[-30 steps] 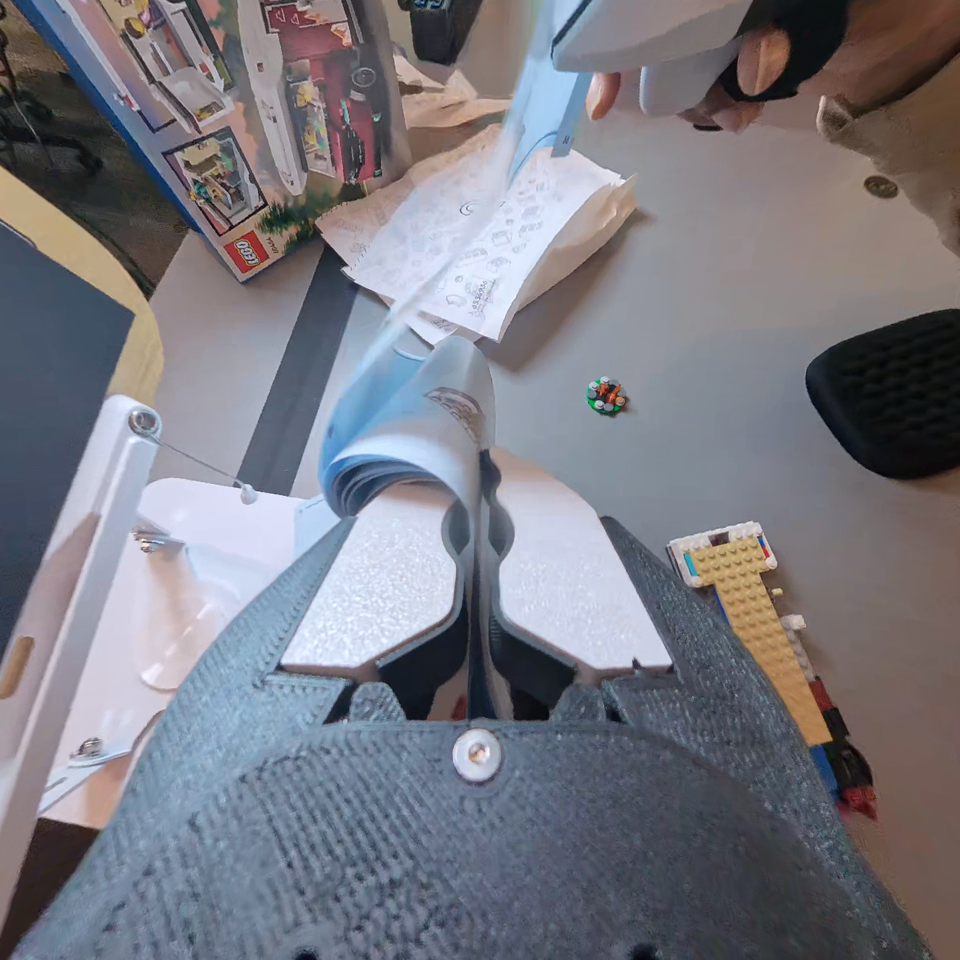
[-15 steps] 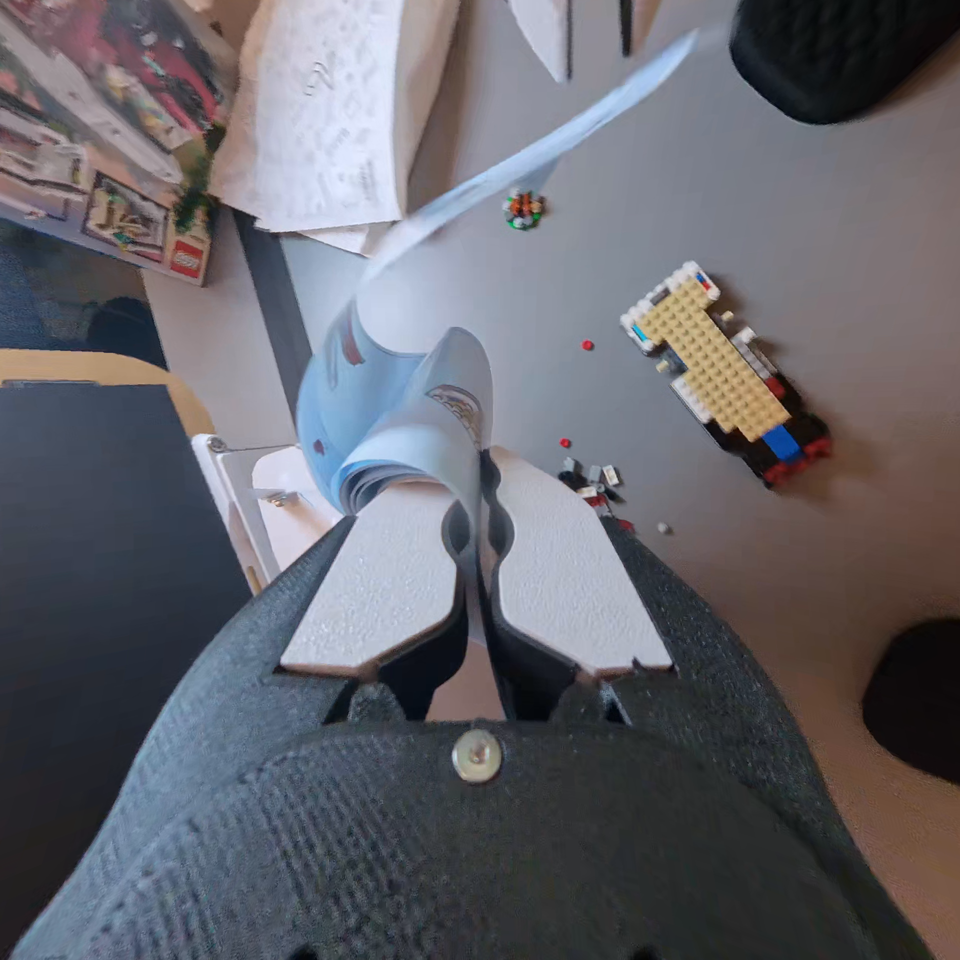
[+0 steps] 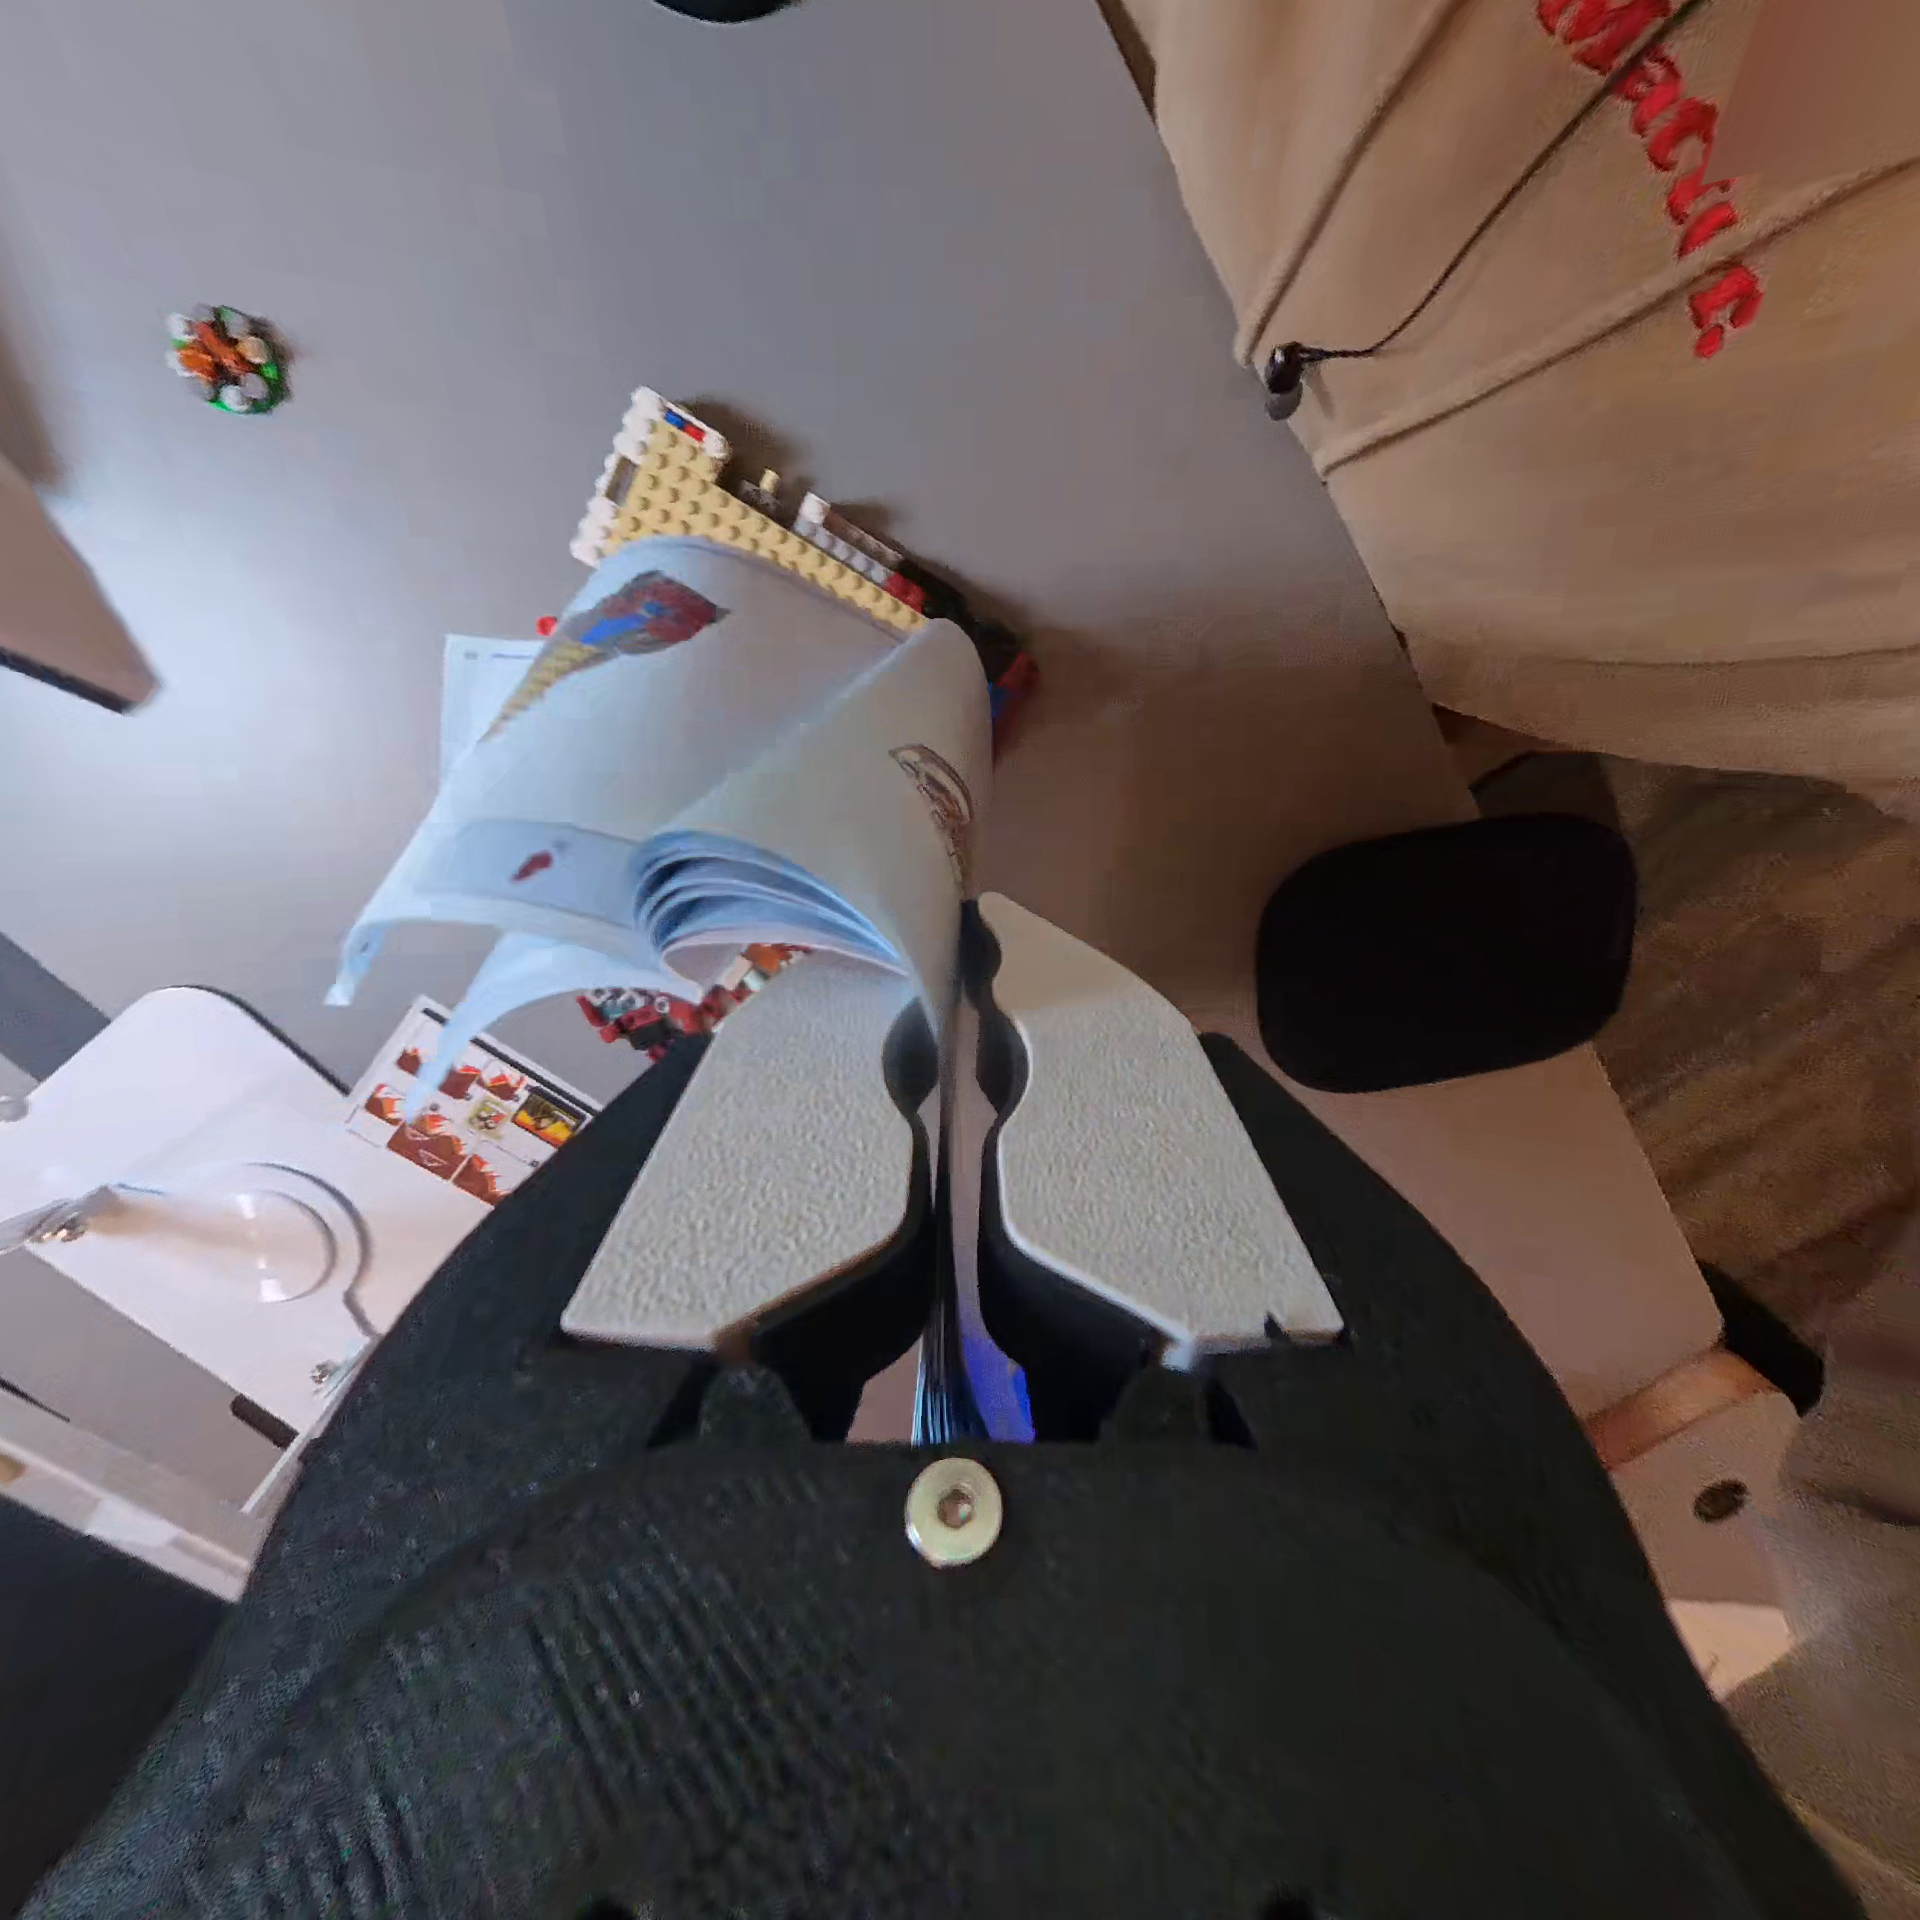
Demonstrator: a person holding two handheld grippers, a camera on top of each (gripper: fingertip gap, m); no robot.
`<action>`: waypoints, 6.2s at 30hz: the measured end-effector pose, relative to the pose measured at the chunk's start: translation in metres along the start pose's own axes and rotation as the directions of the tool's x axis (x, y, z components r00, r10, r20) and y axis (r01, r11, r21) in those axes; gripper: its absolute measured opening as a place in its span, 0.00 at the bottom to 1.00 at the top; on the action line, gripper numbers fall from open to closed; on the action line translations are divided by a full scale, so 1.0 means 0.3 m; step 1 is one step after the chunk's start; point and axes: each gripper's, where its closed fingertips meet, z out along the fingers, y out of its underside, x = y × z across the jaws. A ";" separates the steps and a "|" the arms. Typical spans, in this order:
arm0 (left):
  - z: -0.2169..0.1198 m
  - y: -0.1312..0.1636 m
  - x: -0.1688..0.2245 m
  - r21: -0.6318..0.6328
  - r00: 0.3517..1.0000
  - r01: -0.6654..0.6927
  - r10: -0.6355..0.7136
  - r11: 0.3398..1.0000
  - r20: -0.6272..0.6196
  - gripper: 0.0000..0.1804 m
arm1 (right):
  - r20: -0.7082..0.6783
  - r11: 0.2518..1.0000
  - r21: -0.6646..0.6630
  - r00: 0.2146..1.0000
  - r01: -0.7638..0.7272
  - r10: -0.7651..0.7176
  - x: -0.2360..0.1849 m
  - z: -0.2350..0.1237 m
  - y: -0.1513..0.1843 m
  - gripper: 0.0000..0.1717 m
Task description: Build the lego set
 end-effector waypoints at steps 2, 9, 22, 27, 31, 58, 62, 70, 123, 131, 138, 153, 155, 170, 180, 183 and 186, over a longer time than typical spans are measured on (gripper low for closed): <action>0.017 -0.002 0.042 -0.038 1.000 -0.018 0.017 0.999 -0.023 0.01 | 0.109 0.997 -0.051 0.992 0.064 -0.058 -0.079 0.098 -0.001 0.35; 0.039 0.017 0.121 -0.122 0.998 -0.037 0.031 0.992 -0.048 0.01 | 0.444 0.987 -0.134 0.896 0.089 -0.021 -0.245 0.293 0.043 0.43; 0.014 0.174 0.056 -0.081 0.983 0.061 -0.046 0.995 0.175 0.02 | 0.427 0.950 -0.301 0.902 0.080 0.060 -0.240 0.212 0.151 0.09; -0.018 0.254 -0.046 -0.017 0.941 0.126 -0.114 0.992 0.319 0.02 | 0.266 0.927 -0.369 0.964 0.076 0.027 -0.144 0.169 0.135 0.02; -0.062 0.326 -0.173 0.034 0.895 0.206 -0.203 0.978 0.398 0.02 | 0.197 0.872 -0.485 0.980 0.072 0.028 -0.027 0.129 0.136 0.02; -0.383 0.739 -0.830 0.314 0.403 0.427 -0.489 0.848 0.773 0.18 | -0.344 0.687 -0.727 0.869 -0.007 -0.356 0.902 0.083 0.291 0.17; -0.411 0.745 -0.821 0.252 0.314 0.389 -0.385 0.886 0.868 0.22 | -0.434 0.660 -0.751 0.761 -0.011 -0.482 0.918 0.017 0.294 0.23; -0.535 0.766 -0.794 0.238 0.127 0.354 -0.299 0.904 0.946 0.17 | -0.525 0.863 -0.504 0.778 0.043 -0.346 0.712 0.218 0.198 0.13; -0.197 0.746 -0.798 0.731 -0.067 0.272 -0.746 0.626 0.663 0.02 | -0.749 0.979 -0.133 0.663 -0.154 0.003 0.746 0.402 0.298 0.03; -0.201 0.744 -0.830 0.785 -0.070 0.241 -0.796 0.571 0.601 0.00 | -0.855 0.981 -0.006 0.509 -0.195 0.096 0.758 0.155 0.335 0.17; -0.200 0.740 -0.838 0.785 -0.071 0.223 -0.794 0.578 0.604 0.01 | -0.928 0.951 0.156 0.290 -0.266 0.234 0.830 -0.062 0.460 0.48; -0.193 0.736 -0.840 0.765 -0.052 0.221 -0.776 0.605 0.629 0.00 | -0.931 0.981 0.058 0.346 -0.184 0.120 0.889 -0.067 0.417 0.30; -0.193 0.732 -0.836 0.768 -0.045 0.221 -0.780 0.602 0.624 0.01 | -0.930 0.984 0.027 0.355 -0.178 0.090 0.875 -0.061 0.417 0.24; -0.176 0.480 -0.729 0.857 0.223 0.078 -0.847 0.509 0.483 0.15 | -0.577 0.996 0.029 0.812 -0.087 0.088 0.526 0.082 0.318 0.00; -0.232 0.366 -0.640 0.997 0.514 0.054 -0.858 0.063 0.026 0.12 | -0.215 1.000 0.009 0.976 0.022 -0.020 0.261 0.337 0.180 0.12; -0.236 0.423 -0.619 0.995 0.478 0.054 -0.877 0.083 0.047 0.11 | -0.109 0.985 0.150 0.989 -0.082 0.099 0.232 0.286 0.136 0.11; -0.231 0.451 -0.607 0.994 0.474 0.062 -0.879 0.093 0.052 0.10 | -0.222 0.951 0.257 0.947 -0.171 0.230 0.372 0.193 0.142 0.07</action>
